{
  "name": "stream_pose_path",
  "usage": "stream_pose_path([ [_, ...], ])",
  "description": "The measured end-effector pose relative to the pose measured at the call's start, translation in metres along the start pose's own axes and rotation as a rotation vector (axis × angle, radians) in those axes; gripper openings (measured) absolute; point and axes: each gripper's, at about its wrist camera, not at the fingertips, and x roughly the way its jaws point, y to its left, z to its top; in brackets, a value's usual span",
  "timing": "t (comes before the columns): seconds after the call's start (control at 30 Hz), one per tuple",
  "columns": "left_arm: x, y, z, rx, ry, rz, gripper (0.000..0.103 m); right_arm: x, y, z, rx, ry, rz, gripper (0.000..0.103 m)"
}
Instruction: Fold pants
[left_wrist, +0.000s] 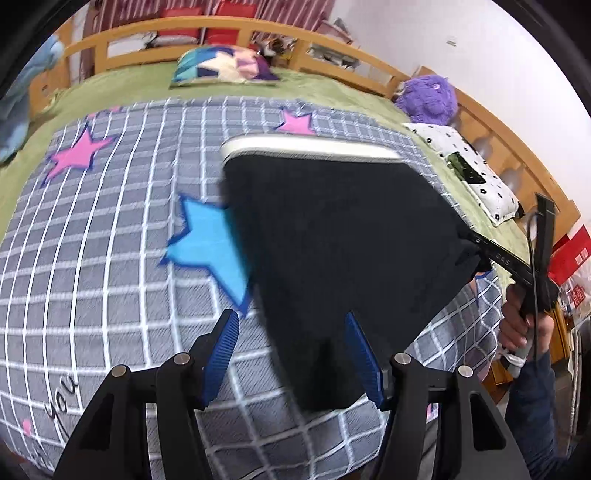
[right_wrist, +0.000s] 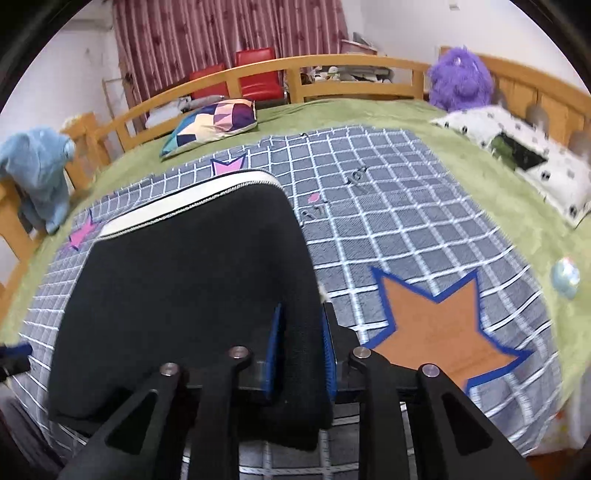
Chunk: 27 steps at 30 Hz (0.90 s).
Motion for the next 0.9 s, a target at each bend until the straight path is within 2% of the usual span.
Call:
stream_pose_path([
  [0.07,0.0,-0.009,0.006,0.009,-0.022,0.005,0.058,-0.016,-0.005,0.001,0.017,-0.06,0.005,0.023],
  [0.1,0.003,-0.013,0.007,0.009,-0.022,0.005,0.058,-0.024,-0.006,0.001,0.022,-0.089,0.021,0.03],
  [0.17,0.017,-0.02,0.002,0.016,0.006,0.012,0.058,-0.026,-0.001,-0.003,0.003,-0.1,0.058,0.033],
  [0.23,0.038,-0.024,-0.011,0.032,0.051,0.055,0.058,-0.017,0.007,-0.01,-0.047,-0.073,0.056,0.033],
  [0.3,0.057,-0.025,-0.029,0.047,0.104,0.076,0.059,0.002,0.012,-0.028,-0.114,-0.009,-0.009,0.033],
  [0.37,0.062,-0.026,-0.042,0.081,0.097,0.105,0.066,0.013,0.009,-0.048,-0.117,0.023,-0.014,0.032],
  [0.43,0.058,-0.023,-0.045,0.082,0.112,0.075,0.066,0.009,0.005,-0.058,-0.109,0.019,0.006,0.032],
  [0.53,0.048,-0.008,-0.034,-0.002,0.137,-0.001,0.065,-0.003,0.002,-0.049,-0.125,0.039,0.025,0.033],
  [0.6,0.038,0.0,-0.029,-0.042,0.094,-0.01,0.065,-0.019,-0.001,-0.04,-0.069,-0.029,0.077,0.035],
  [0.67,0.041,0.001,-0.03,-0.044,0.096,0.004,0.065,-0.018,0.003,-0.038,-0.047,-0.038,0.144,0.039],
  [0.73,0.054,-0.002,-0.037,-0.039,0.14,0.013,0.066,-0.005,0.017,-0.044,-0.091,0.003,0.139,0.039],
  [0.8,0.063,0.0,-0.043,-0.065,0.181,-0.009,0.068,0.007,0.028,-0.058,-0.165,0.026,0.091,0.04],
  [0.83,0.063,0.002,-0.043,-0.074,0.18,-0.016,0.068,0.008,0.032,-0.064,-0.194,0.022,0.077,0.041],
  [0.9,0.06,0.004,-0.04,-0.084,0.182,-0.025,0.068,0.011,0.035,-0.068,-0.243,0.073,0.086,0.041],
])
